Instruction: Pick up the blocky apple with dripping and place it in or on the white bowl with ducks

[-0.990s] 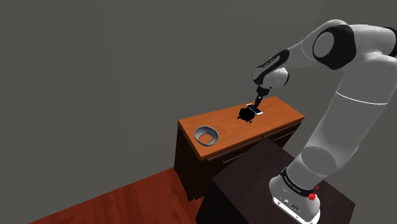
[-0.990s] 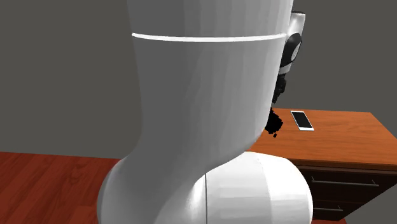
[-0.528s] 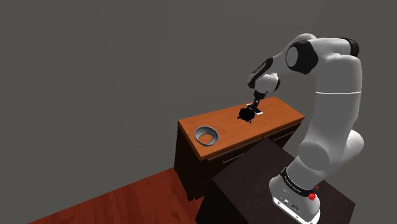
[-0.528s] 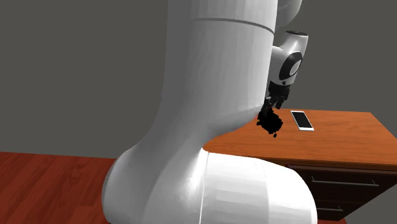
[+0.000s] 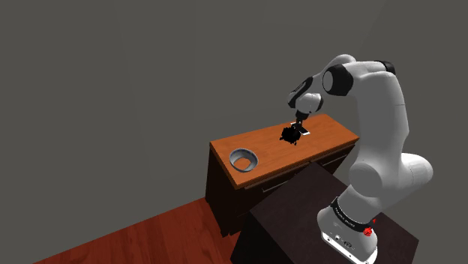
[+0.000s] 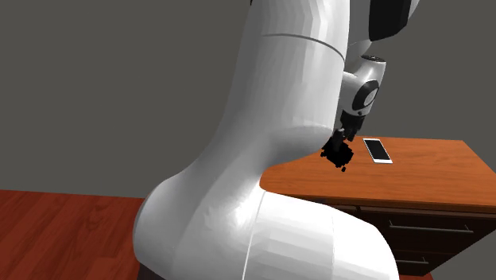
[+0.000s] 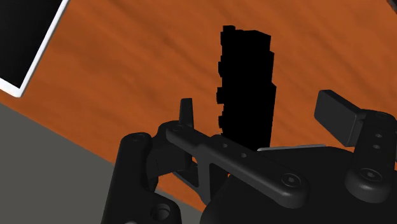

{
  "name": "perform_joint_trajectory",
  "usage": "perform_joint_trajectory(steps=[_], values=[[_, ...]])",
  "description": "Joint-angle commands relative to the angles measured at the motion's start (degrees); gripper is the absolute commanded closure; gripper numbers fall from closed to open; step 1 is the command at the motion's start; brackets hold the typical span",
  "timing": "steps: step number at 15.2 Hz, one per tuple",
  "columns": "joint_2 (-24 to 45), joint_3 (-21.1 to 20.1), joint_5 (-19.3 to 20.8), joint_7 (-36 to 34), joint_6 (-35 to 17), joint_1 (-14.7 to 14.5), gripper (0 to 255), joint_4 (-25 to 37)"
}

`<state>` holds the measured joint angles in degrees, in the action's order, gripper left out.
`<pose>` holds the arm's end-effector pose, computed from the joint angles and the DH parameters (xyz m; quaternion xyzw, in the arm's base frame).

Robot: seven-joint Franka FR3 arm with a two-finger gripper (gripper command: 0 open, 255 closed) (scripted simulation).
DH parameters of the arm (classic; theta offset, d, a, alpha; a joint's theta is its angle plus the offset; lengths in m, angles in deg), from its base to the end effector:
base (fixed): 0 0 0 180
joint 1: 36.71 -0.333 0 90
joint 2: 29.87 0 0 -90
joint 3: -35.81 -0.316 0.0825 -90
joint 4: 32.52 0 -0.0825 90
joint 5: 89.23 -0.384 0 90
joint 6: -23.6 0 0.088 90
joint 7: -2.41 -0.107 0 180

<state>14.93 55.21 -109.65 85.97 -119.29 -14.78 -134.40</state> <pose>0.4952 -0.4204 0.1357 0.9636 0.2671 -0.0113 0.0052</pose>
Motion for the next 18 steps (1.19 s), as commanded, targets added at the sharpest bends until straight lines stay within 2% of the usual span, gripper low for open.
perform_joint_trajectory(steps=[1, 5, 13, 14, 18], values=[[1.46, -0.49, -0.34, 0.33, -0.57, 0.48, 0, 0.93], [4.44, -1.5, -1.15, 0.8, -2.32, 1.32, 0, 2.22], [4.43, -1.5, -1.14, 0.79, -2.32, 1.32, 0, 2.21], [4.43, -1.5, -1.14, 0.79, -2.32, 1.32, 255, 2.21], [4.43, -1.5, -1.14, 0.79, -2.32, 1.32, 255, 2.21]])
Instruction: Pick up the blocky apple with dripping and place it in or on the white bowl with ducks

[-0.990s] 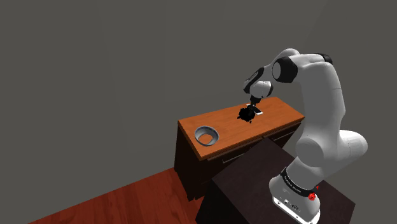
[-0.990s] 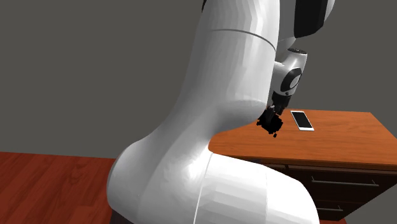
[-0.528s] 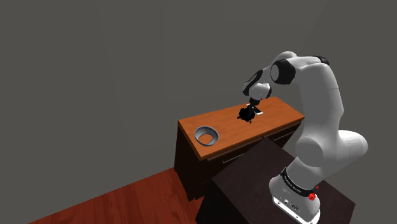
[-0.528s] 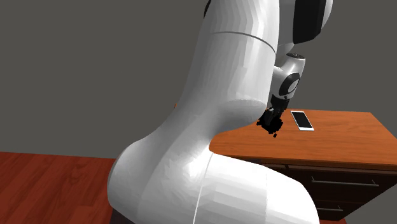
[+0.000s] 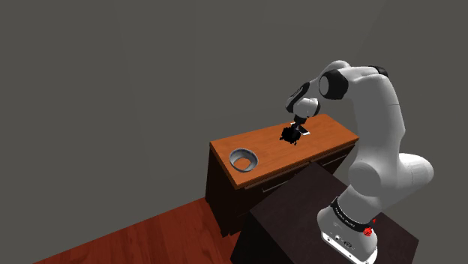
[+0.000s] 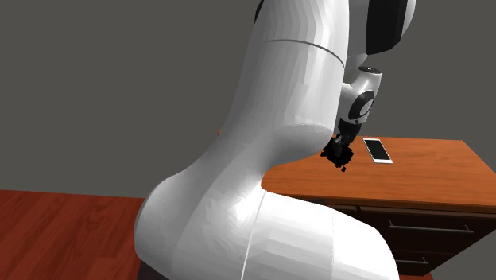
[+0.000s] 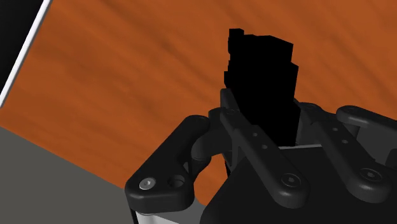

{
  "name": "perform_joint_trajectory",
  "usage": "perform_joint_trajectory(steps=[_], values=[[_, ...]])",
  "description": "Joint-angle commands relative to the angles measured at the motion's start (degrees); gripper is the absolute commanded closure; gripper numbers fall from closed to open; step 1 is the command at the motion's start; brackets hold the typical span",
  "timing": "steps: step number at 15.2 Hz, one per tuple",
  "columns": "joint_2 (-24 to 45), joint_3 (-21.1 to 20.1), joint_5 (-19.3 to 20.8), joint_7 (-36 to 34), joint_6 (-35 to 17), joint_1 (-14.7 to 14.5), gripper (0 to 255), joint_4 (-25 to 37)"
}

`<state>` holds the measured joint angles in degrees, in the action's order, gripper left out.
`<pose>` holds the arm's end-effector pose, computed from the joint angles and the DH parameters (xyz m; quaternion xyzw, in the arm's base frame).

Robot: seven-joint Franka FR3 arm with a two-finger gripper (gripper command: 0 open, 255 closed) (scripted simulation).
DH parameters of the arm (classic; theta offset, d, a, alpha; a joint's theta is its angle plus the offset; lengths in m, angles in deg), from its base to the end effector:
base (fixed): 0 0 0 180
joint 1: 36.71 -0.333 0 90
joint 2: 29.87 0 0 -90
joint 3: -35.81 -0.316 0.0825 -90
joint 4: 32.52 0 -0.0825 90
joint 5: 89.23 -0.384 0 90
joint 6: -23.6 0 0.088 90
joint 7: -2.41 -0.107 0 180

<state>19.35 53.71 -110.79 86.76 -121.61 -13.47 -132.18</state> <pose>0.4960 -0.4222 0.1014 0.9632 0.2684 -0.0110 0.0053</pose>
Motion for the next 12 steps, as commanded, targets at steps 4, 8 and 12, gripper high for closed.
perform_joint_trajectory(steps=[4, 8, 12], values=[[0.01, 0.0, 0.0, -0.04, 0.01, -0.03, 255, 0.01], [-1.96, 0.66, 0.51, -0.26, 1.11, -0.51, 255, -0.89], [-4.51, 1.56, 1.26, -0.65, 2.7, -1.21, 255, -1.9]])
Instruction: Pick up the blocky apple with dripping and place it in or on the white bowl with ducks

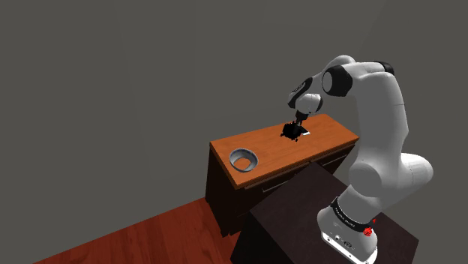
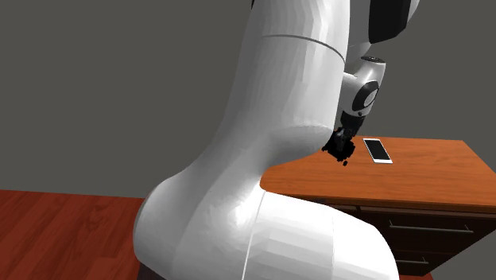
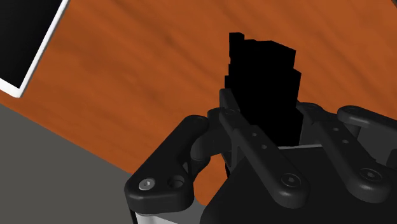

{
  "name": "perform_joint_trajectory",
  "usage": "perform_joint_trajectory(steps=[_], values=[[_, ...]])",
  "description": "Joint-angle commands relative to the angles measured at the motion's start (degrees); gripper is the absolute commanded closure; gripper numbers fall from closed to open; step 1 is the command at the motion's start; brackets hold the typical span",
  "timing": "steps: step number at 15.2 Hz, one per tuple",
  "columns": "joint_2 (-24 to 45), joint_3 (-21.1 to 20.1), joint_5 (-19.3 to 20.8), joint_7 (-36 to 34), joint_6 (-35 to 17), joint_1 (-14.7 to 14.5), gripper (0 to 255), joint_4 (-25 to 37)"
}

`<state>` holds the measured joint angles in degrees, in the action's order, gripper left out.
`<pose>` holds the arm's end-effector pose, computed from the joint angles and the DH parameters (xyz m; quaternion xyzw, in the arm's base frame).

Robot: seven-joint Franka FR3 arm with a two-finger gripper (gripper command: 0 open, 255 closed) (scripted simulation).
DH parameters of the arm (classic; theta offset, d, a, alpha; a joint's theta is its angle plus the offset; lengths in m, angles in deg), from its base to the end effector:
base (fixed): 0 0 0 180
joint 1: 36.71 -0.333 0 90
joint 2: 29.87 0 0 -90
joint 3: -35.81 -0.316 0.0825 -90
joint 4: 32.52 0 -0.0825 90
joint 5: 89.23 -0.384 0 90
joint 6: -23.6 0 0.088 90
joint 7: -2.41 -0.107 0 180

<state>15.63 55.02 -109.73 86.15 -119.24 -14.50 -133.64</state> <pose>0.4967 -0.4223 0.1324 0.9632 0.2684 -0.0112 0.0050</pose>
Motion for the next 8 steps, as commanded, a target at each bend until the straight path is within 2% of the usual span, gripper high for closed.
perform_joint_trajectory(steps=[1, 8], values=[[-1.41, 0.48, 0.39, -0.15, 0.76, -0.35, 255, -0.67], [-5.64, 2.05, 1.9, -0.97, 3.81, -1.53, 255, -1.84]])
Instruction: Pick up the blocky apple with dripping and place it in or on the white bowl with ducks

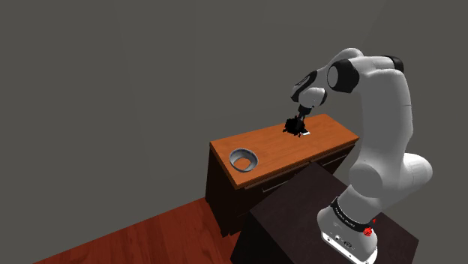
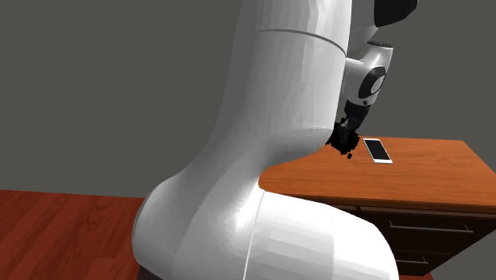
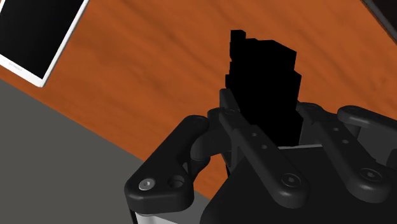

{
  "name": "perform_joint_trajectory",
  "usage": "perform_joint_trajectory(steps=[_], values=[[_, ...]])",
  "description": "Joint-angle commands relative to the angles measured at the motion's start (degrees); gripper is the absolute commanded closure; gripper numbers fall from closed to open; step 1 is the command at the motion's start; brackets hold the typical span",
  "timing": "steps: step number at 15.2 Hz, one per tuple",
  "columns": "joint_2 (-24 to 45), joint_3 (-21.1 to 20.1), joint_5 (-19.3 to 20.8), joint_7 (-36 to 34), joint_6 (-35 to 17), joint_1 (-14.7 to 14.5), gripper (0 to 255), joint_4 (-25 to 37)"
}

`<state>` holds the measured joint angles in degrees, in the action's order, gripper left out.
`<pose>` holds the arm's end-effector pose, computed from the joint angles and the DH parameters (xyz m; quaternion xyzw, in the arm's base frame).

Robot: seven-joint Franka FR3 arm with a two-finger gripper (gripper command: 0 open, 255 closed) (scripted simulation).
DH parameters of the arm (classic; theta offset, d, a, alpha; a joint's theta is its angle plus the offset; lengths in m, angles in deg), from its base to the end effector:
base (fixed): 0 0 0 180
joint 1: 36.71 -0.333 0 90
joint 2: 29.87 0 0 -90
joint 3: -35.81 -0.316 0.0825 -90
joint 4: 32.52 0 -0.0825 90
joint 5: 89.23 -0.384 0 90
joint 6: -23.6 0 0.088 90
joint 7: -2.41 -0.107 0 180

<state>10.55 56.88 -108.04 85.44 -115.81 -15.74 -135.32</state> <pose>0.4949 -0.4235 0.1756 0.9632 0.2684 -0.0112 0.0050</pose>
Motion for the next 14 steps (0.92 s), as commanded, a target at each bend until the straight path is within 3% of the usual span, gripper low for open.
perform_joint_trajectory(steps=[1, 8, 14], values=[[-1.14, 0.42, 0.45, -0.38, 0.84, -0.45, 255, -0.28], [-4.9, 1.85, 2.05, -1.28, 4.08, -1.49, 255, -0.73], [-11.67, 2.25, 3.78, -7.72, -0.42, -9.17, 255, -11.69]])
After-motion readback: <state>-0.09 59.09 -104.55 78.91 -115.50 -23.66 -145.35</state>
